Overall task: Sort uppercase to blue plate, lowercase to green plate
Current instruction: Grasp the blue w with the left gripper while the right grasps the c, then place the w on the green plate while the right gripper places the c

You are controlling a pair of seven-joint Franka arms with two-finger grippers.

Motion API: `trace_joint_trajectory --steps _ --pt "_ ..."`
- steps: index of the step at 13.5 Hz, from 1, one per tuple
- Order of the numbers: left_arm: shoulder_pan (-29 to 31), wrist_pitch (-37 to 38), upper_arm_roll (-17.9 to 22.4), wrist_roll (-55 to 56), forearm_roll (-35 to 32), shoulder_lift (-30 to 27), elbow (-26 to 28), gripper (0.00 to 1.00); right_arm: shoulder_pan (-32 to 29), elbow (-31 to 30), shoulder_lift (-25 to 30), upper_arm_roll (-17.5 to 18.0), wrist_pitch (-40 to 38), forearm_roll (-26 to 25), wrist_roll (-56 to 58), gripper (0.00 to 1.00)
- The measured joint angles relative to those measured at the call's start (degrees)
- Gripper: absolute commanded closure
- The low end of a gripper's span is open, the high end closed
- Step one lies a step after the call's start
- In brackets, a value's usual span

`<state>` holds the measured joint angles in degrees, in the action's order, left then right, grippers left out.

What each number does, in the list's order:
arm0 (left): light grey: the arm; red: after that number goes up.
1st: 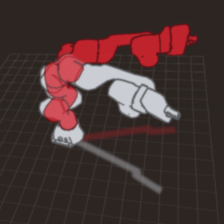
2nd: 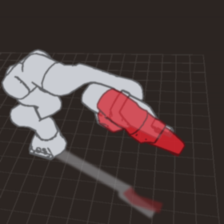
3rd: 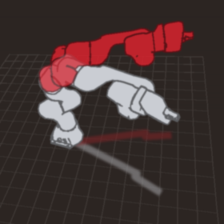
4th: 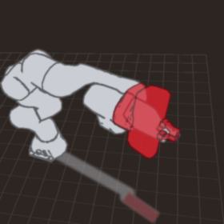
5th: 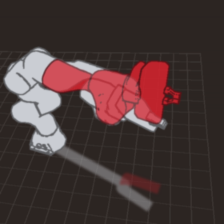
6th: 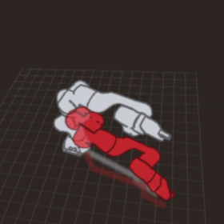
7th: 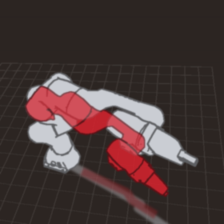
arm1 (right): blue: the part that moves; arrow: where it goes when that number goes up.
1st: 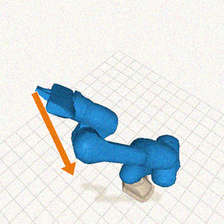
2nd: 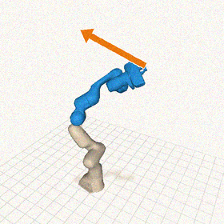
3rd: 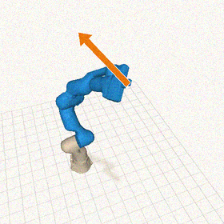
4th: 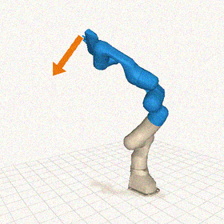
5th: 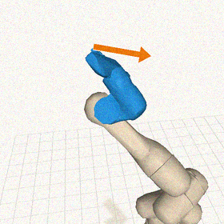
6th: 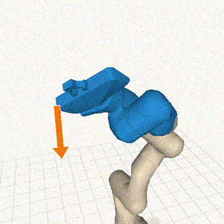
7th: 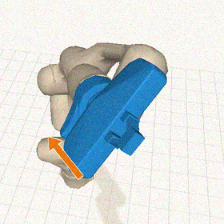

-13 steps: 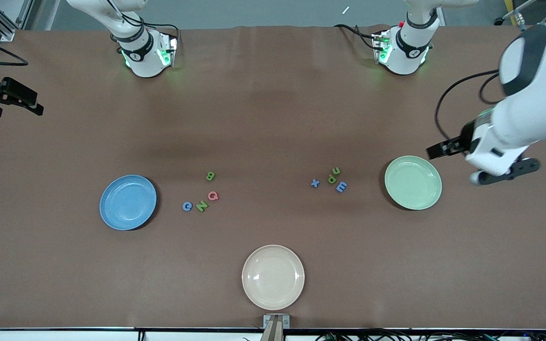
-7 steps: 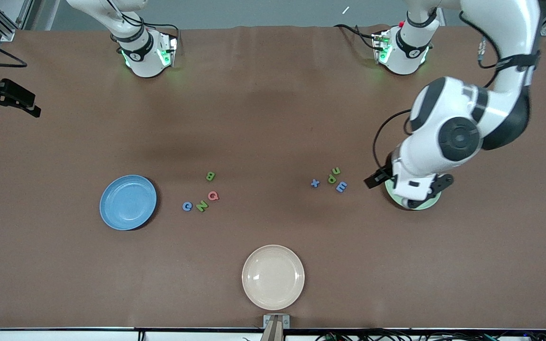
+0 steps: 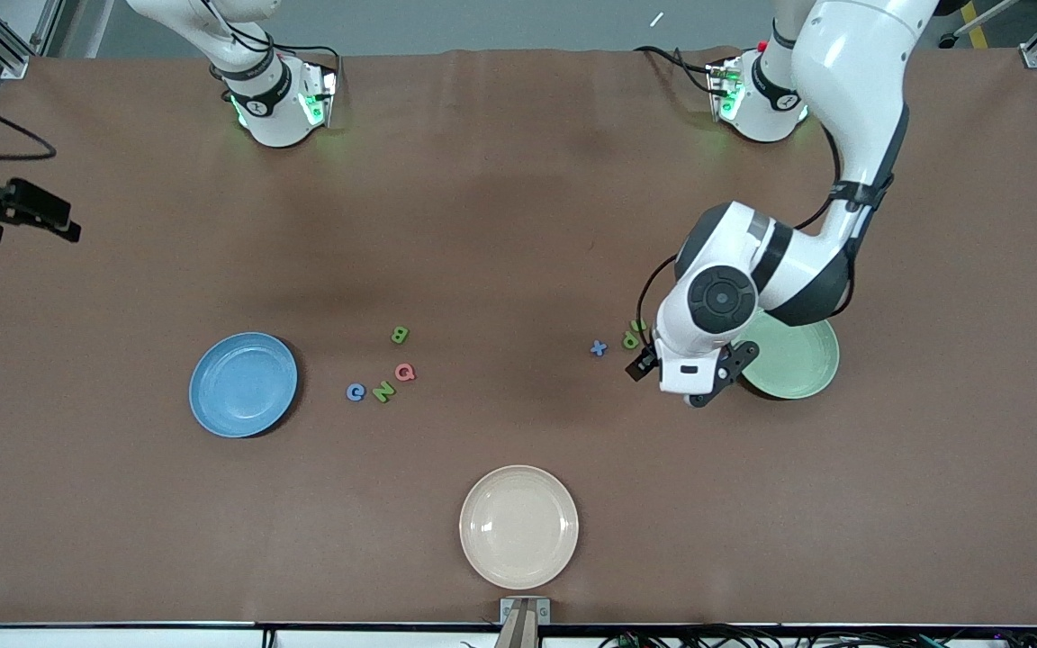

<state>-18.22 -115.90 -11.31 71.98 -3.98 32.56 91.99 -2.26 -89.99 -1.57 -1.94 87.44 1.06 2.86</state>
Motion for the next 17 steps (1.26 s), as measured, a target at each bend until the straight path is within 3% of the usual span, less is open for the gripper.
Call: trace_joint_trajectory --steps 5,8,12,15,17 --pt "-0.2 -9.7 0.0 4.9 -3.3 2.6 5.7 0.0 -0.8 0.2 -11.0 0.0 8.5 0.1 -0.9 0.0" --pt "-0.3 -14.4 0.0 5.1 -3.4 2.8 10.2 0.0 1.0 0.0 -13.5 0.6 13.6 0.6 -13.4 0.0" --pt "-0.2 -20.7 0.2 5.6 -3.7 2.8 14.1 0.01 8.7 -3.4 -18.7 1.0 25.1 0.6 -33.9 0.0" --pt "0.0 -23.1 0.3 5.6 -3.7 2.8 15.6 0.07 12.1 -5.8 -25.0 1.1 33.7 0.6 -45.0 0.05" --pt "0.1 -24.3 0.3 5.6 -3.7 2.8 16.1 0.14 13.4 -6.3 -27.7 1.1 35.3 1.0 -48.1 0.05"
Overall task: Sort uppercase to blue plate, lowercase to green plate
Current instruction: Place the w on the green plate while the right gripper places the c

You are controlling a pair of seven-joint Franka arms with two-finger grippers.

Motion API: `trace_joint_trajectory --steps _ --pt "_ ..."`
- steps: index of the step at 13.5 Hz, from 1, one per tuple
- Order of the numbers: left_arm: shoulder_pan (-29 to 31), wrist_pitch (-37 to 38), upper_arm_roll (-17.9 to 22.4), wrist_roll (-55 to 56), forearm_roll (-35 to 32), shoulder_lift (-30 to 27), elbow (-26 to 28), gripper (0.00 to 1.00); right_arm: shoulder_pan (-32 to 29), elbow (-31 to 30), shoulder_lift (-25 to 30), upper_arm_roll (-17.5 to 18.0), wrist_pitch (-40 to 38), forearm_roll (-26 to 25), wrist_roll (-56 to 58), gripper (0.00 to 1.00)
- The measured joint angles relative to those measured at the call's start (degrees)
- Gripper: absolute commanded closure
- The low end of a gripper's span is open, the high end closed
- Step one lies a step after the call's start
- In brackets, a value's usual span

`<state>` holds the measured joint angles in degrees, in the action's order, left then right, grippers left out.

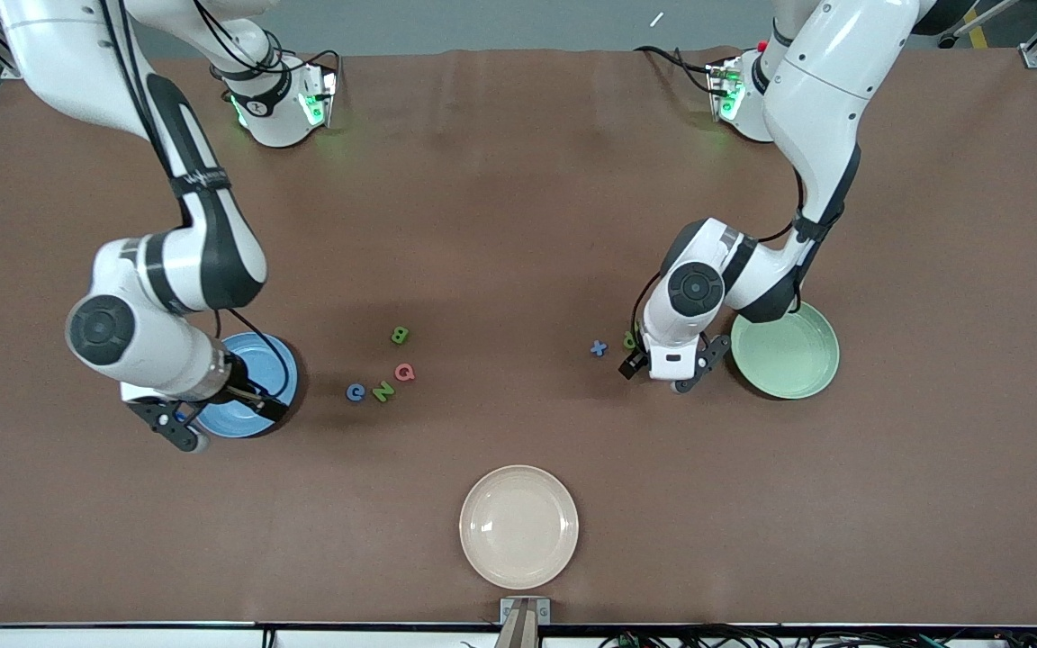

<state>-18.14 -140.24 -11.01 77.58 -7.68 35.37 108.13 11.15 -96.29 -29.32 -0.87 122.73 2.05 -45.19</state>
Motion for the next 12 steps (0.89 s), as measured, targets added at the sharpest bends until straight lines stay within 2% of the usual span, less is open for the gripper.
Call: trace_joint_trajectory --steps 3,6,9,12 --pt "0.1 -0.6 0.0 0.0 0.0 0.0 0.6 0.23 0.9 -4.8 -1.0 0.0 7.3 5.1 -0.6 0.06" --pt "0.2 -2.3 0.1 0.0 0.0 0.0 1.4 0.36 2.9 -9.8 -1.1 0.0 15.2 6.1 -3.8 0.13" --pt "0.2 -2.8 0.1 0.0 0.0 0.0 1.5 0.55 6.3 -10.9 -2.2 0.0 18.5 6.1 -8.6 0.21" --pt "0.2 -3.5 0.1 0.0 -0.1 -0.1 1.4 0.75 6.9 -11.0 -5.0 0.0 21.6 6.1 -9.7 0.31"
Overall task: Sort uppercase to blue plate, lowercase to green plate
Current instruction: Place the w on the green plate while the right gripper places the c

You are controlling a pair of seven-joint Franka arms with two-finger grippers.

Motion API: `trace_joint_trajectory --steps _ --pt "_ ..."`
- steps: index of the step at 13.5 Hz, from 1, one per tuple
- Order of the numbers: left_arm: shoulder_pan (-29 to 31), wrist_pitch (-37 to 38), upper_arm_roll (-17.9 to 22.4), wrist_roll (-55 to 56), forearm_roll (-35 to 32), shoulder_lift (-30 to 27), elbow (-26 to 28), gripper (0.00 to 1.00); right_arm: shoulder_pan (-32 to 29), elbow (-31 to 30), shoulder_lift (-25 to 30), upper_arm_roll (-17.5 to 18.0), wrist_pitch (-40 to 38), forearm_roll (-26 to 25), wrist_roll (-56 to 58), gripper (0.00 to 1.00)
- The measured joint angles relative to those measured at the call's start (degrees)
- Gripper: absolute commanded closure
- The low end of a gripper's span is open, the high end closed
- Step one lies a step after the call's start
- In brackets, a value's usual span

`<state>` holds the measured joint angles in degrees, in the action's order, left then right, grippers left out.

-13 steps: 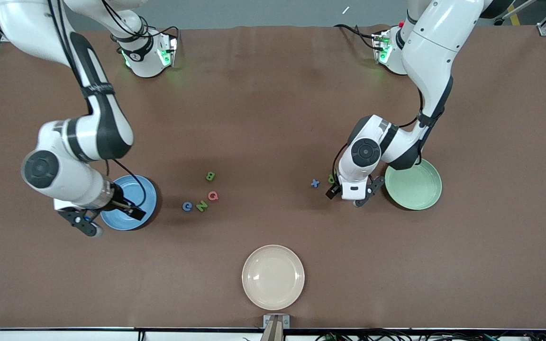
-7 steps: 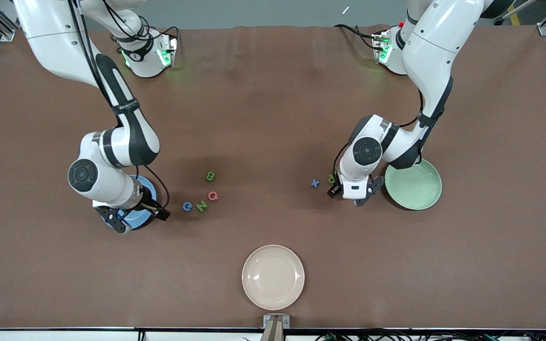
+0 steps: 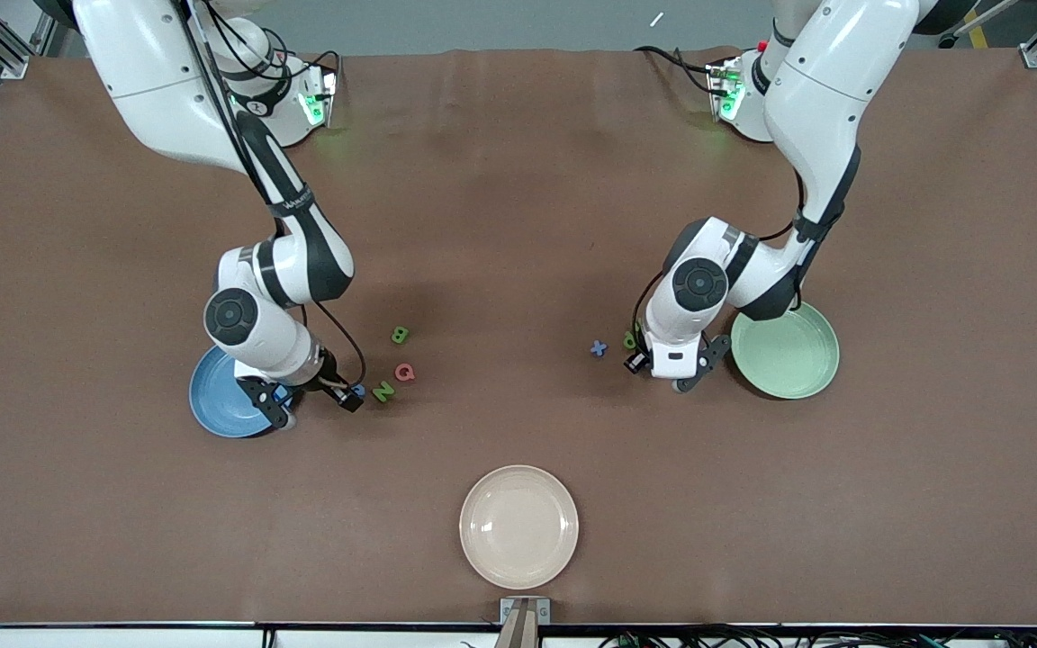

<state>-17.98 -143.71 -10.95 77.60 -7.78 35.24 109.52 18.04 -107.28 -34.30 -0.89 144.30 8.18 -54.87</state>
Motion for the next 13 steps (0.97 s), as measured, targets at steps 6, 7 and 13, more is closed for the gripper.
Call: trace_joint_trajectory --steps 6,7,13 --pt "0.3 0.7 0.1 0.0 -0.5 -0.6 0.1 0.82 0.2 0.4 -1.9 -0.1 1.0 0.0 -0.7 0.49" --pt "0.6 1.8 0.1 -0.2 -0.7 -1.3 0.1 0.82 0.3 0.4 -1.9 -0.1 1.0 0.0 -0.8 0.49" --pt "6.9 7.5 0.1 -16.2 -1.3 -11.3 5.9 0.83 1.1 0.7 -2.1 -0.1 1.0 0.0 -2.4 0.74"
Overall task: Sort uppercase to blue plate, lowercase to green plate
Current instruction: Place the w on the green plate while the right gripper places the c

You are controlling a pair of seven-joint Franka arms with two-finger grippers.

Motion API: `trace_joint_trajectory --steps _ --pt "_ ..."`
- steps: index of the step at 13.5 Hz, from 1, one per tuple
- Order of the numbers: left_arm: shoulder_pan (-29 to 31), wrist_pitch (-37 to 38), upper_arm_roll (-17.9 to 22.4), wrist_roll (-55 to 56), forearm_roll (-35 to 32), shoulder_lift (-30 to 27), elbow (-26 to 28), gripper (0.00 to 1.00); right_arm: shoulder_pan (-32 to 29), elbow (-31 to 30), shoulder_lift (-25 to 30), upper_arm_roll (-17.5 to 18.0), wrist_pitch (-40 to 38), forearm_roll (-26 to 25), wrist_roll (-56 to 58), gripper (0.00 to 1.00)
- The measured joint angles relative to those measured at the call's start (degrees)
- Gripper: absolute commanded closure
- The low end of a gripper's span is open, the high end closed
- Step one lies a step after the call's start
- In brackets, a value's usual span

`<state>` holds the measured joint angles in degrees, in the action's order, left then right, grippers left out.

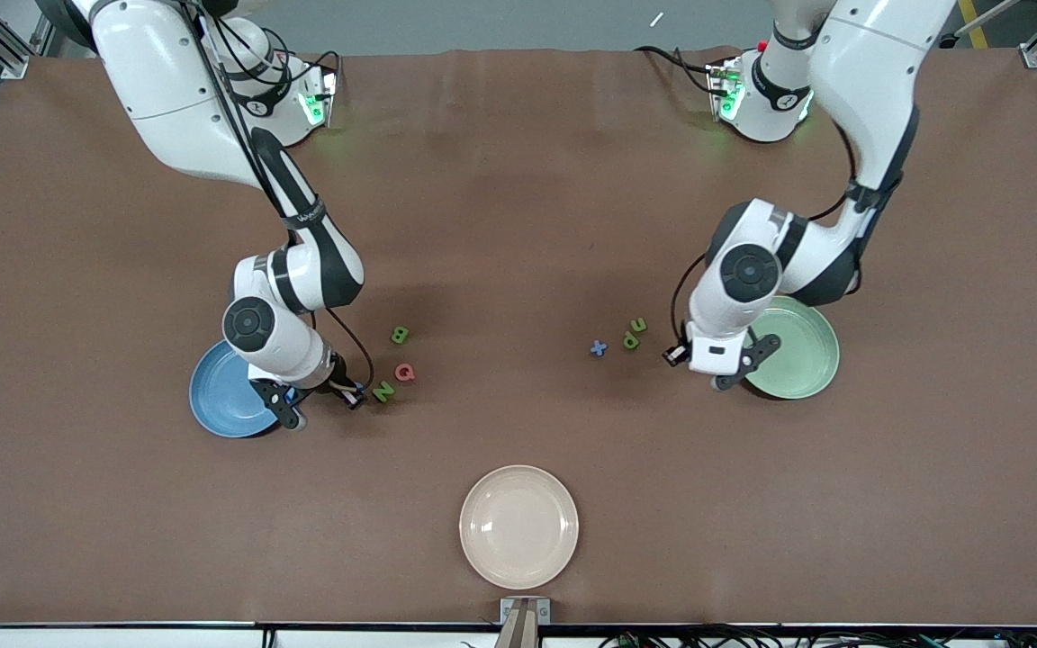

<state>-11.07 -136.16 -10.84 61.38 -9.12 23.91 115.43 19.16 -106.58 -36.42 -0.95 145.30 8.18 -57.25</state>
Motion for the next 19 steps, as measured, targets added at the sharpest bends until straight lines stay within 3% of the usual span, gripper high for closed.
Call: trace_joint_trajectory --steps 2,3,7,10,13,19 --pt "3.7 0.1 0.0 -8.2 0.0 -3.0 3.7 0.83 0.2 0.2 0.0 -0.1 -0.1 -0.1 -0.2 0.95" --pt "5.4 0.1 0.0 -12.3 0.0 -4.0 5.3 0.83 0.2 0.3 -0.1 -0.1 -0.2 -0.3 -0.2 0.98" --pt "11.8 0.1 0.0 -26.9 -0.1 -5.6 9.2 0.83 0.3 1.2 -0.1 -0.3 -1.3 -1.3 -0.1 0.99" --pt "15.0 0.0 0.0 -34.2 -1.1 -5.6 10.9 0.83 0.2 5.8 -0.1 -0.9 -10.3 -4.7 -0.1 0.99" --pt "17.5 -0.9 0.0 -35.7 -6.0 -5.6 12.8 0.83 -0.4 12.7 0.1 -2.3 -22.1 -10.0 2.2 0.99" --pt "18.8 -6.4 0.0 -37.9 -6.8 -5.4 16.5 0.82 -9.7 11.0 1.0 -2.8 -24.2 -10.4 16.1 0.99"
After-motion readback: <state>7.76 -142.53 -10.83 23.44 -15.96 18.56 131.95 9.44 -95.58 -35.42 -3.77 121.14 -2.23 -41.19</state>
